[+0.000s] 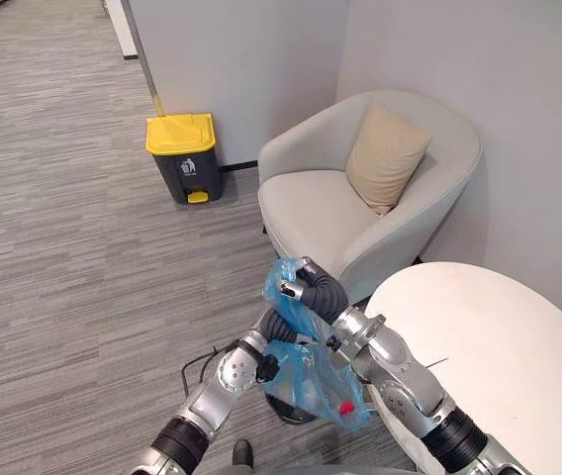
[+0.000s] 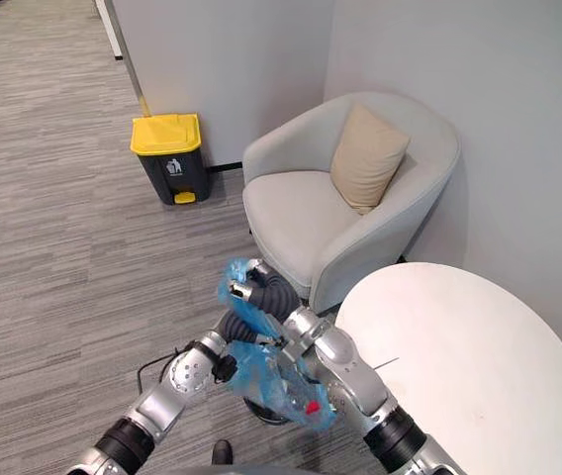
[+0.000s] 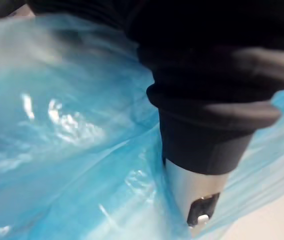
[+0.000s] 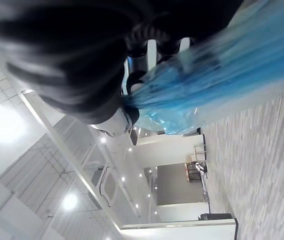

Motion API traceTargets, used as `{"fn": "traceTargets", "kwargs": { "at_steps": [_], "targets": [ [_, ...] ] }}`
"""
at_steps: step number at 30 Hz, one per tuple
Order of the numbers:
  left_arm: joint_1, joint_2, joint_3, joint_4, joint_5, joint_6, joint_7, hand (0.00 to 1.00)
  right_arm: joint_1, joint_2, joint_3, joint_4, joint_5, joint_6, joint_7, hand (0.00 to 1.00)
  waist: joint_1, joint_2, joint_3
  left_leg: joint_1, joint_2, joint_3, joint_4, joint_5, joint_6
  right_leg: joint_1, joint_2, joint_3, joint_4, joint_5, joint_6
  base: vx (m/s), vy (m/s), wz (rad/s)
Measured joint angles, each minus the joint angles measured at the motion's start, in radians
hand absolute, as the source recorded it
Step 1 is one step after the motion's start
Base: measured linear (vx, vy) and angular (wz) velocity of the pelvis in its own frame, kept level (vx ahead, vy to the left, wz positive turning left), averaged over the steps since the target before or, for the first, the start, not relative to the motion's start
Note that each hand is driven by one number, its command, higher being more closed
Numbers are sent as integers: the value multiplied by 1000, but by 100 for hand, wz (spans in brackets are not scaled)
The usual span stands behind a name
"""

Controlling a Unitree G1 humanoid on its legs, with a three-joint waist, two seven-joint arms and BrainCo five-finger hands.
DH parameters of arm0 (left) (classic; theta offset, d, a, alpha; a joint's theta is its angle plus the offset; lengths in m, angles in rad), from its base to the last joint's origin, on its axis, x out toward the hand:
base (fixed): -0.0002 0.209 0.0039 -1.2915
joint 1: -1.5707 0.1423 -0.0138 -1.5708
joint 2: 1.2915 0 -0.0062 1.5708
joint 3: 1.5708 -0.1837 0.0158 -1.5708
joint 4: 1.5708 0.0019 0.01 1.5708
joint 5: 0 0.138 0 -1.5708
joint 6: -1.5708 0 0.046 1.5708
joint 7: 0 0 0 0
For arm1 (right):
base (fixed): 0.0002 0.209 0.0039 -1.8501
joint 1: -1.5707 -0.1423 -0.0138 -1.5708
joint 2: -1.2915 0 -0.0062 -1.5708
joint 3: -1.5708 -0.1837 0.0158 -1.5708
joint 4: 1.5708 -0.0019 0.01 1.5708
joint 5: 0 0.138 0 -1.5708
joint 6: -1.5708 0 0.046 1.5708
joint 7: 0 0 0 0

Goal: Gather rubbish on tea table into small bin, then transfer packed bag to large trash can.

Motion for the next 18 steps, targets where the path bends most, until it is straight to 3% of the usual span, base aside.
{"fn": "traceTargets", "kwargs": {
  "at_steps": [18],
  "targets": [
    [-22, -22, -51, 112, 29, -5, 17, 0, -62, 7, 32, 8, -2, 17, -17, 100, 0, 0, 0, 2, 1, 3, 0, 0, 0, 1, 2, 8, -2, 5, 0, 0, 0, -1]
  ]
}}
